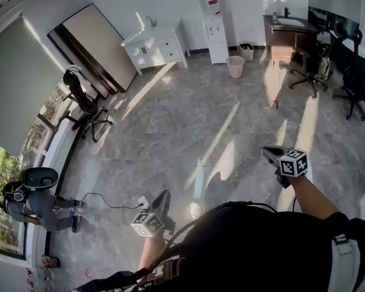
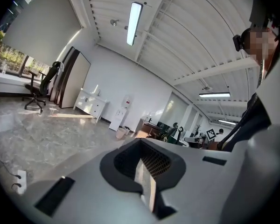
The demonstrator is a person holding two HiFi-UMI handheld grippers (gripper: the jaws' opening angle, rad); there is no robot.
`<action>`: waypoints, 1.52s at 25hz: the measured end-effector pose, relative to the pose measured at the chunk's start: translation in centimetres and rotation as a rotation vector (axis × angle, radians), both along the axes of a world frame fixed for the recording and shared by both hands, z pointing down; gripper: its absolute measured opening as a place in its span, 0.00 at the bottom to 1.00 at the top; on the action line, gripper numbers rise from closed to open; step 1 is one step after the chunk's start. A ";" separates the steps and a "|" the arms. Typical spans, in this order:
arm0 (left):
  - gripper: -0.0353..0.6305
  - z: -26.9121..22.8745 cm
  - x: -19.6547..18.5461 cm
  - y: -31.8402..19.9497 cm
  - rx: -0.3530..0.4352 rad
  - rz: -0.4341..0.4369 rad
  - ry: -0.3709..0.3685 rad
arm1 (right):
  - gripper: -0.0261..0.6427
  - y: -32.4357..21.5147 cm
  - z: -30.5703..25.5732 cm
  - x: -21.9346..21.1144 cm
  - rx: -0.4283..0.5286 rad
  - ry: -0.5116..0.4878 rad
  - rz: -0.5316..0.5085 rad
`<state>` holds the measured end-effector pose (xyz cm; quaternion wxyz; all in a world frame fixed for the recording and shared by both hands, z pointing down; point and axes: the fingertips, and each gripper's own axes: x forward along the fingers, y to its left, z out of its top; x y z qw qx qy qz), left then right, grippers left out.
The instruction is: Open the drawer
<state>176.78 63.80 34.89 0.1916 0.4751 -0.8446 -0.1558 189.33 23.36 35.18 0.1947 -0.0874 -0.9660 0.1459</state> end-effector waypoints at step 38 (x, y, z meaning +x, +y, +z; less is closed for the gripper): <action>0.04 -2.9 -46.2 1.0 0.000 -0.075 -0.058 | 0.04 0.7 -1.9 -50.6 0.063 -0.009 -0.105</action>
